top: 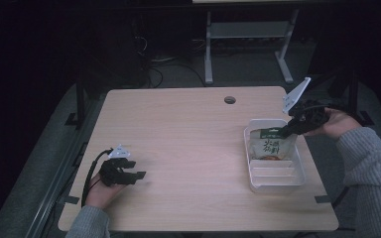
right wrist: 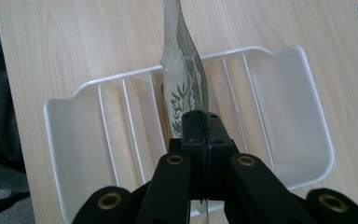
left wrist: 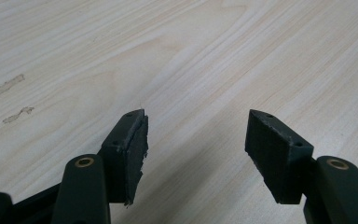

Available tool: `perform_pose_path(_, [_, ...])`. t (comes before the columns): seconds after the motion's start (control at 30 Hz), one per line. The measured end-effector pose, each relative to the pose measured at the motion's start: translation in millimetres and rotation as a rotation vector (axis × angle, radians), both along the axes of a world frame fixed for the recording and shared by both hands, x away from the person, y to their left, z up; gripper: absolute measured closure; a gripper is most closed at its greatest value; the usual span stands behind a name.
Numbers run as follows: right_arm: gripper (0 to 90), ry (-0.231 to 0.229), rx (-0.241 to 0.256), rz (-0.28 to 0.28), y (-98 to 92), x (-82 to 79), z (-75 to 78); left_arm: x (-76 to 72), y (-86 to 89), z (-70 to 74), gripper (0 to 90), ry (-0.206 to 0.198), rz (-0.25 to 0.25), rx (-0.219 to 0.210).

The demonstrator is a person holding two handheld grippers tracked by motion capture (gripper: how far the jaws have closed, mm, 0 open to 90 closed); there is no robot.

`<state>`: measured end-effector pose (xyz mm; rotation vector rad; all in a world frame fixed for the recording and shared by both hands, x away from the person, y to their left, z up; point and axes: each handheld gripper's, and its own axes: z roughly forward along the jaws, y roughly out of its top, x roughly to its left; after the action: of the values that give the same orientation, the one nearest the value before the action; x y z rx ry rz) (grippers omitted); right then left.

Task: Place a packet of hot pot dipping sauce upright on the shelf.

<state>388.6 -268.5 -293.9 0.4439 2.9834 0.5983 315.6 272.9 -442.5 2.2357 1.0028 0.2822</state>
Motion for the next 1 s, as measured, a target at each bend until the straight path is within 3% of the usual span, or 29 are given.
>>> perform_pose_path(0.53, [88.8,0.012,0.020,-0.042,-13.0,-0.5,-8.5,-0.5,1.4,1.4,36.9,-0.004,0.004,-0.003])
perform_pose_path(1.0, [86.5,0.012,0.017,-0.054,-12.1,-2.1,-7.8,-0.5,2.7,2.6,36.2,-0.010,0.003,-0.003])
